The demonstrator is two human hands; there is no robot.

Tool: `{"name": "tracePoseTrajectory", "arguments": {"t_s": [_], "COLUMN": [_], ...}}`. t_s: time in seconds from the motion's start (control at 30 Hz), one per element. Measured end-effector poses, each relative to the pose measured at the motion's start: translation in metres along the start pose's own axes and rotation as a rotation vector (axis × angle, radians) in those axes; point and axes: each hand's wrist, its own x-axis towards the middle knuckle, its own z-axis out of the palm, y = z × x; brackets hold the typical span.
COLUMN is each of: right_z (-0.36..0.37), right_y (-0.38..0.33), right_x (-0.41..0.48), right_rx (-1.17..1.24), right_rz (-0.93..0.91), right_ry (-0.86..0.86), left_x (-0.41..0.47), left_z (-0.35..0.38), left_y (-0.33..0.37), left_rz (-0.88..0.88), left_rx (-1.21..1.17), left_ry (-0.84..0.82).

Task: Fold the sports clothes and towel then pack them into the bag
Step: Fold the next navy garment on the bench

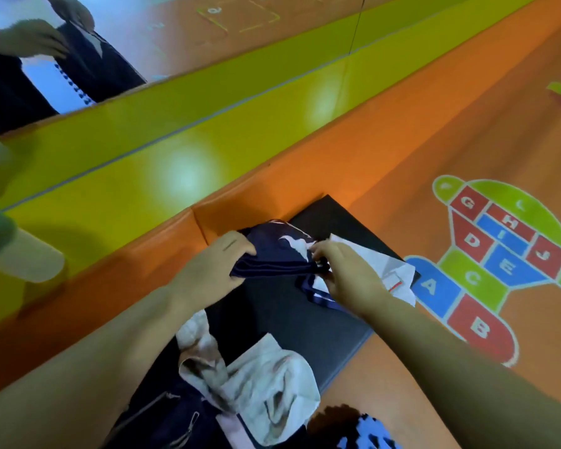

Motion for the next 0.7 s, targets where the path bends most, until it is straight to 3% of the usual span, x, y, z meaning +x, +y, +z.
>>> {"name": "tracePoseTrajectory", "arguments": {"t_s": [0.07, 0.37, 0.57, 0.7], "right_z": [0.035, 0.165, 0.177, 0.175], "right_y": [0.017, 0.065, 0.070, 0.079], "right_x": [-0.009, -0.059, -0.074, -0.059], "right_rx": [0.004, 0.038, 0.123, 0.313], "right_rz": [0.011, 0.130, 0.170, 0.244], "right_ry": [-0.087, -0.462, -0.562, -0.494], "left_x": [-0.006, -0.085, -0.116, -0.098], "left_z": [0.032, 0.163, 0.190, 0.185], "left_y": [-0.019, -0.057, -0.068, -0.072], "left_rz": [-0.012, -0.361, -0.321, -0.472], "left_rx": [-0.025, -0.079, -0.260, -0.414], "left_ry": [-0.085, -0.448, -0.371, -0.305]}}
